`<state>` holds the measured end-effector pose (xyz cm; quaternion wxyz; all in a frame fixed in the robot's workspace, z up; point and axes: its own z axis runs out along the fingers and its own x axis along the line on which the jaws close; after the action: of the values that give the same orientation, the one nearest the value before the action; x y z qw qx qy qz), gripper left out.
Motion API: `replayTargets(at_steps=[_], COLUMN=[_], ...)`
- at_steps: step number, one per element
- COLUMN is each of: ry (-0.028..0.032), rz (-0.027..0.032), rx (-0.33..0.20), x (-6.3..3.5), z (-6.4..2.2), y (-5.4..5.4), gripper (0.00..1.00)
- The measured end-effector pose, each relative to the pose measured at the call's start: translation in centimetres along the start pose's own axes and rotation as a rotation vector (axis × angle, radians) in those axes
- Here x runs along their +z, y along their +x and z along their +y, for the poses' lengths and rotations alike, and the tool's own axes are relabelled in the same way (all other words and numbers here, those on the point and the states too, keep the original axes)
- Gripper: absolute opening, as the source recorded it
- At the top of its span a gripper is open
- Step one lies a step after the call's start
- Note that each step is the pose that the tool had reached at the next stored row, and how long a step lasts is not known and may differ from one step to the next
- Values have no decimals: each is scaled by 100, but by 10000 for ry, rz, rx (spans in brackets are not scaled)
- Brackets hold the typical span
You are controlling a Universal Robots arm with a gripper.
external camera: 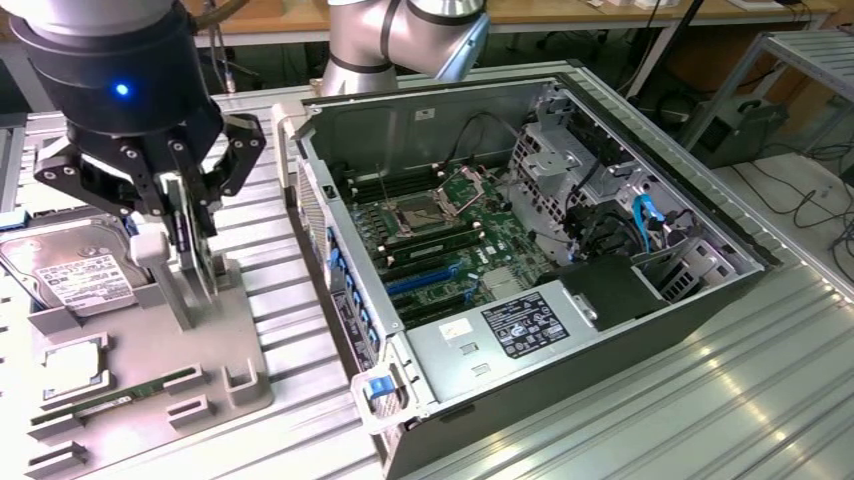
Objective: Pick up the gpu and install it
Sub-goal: 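Pick up the gpu and move the gpu toward the slot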
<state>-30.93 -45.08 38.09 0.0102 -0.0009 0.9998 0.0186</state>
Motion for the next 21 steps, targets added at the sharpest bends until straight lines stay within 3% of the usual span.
replayTargets(at_steps=[9, 17, 21], ry=[8, 58, 65], rz=[0, -1, 0], rx=[-1, -1, -2], x=[-258, -580, -587], z=[17, 48, 50], y=[-6, -11, -12], gripper=[28, 28, 28])
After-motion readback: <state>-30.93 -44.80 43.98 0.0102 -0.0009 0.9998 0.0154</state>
